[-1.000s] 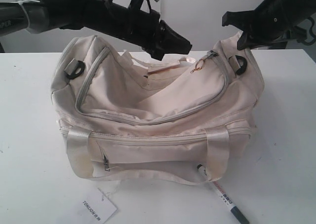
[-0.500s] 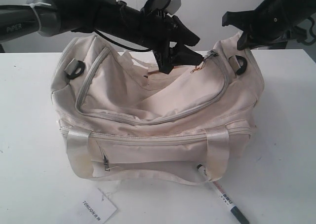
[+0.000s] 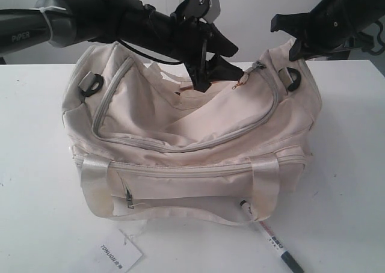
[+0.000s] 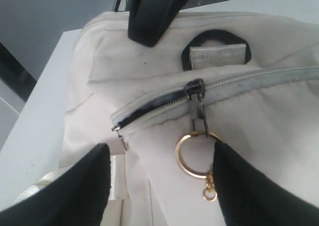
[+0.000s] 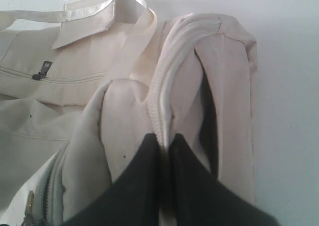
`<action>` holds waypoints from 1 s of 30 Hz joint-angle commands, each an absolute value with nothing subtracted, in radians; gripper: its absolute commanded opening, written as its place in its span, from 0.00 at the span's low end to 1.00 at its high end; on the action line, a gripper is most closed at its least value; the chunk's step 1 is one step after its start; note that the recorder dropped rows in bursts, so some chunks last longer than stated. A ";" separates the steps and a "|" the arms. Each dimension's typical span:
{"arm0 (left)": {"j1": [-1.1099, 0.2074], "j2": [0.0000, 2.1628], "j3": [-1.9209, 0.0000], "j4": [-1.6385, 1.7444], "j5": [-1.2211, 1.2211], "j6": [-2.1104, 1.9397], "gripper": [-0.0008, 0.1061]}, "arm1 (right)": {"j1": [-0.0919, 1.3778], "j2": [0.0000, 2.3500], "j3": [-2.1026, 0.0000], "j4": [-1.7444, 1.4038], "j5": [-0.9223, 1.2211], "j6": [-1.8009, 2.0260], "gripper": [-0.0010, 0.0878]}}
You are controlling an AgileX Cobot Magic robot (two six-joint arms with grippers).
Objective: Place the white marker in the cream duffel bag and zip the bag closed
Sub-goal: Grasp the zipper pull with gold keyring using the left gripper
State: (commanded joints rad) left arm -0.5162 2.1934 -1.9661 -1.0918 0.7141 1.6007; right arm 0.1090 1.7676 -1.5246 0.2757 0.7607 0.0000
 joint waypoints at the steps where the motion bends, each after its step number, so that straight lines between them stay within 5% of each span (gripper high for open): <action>1: -0.522 2.195 -1.966 -1.092 0.714 1.611 0.60 | 0.109 1.768 -1.525 0.276 0.761 0.000 0.01; 25: -0.531 2.224 -1.966 -1.092 0.778 1.633 0.47 | 0.109 1.768 -1.525 0.276 0.761 0.000 0.01; 30: -0.531 2.224 -1.966 -1.092 0.778 1.637 0.35 | 0.109 1.768 -1.525 0.276 0.761 0.000 0.01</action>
State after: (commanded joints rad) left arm -0.5308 2.2239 -1.9661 -1.0915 0.7783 1.6373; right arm 0.1090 1.7676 -1.5246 0.2757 0.7607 0.0000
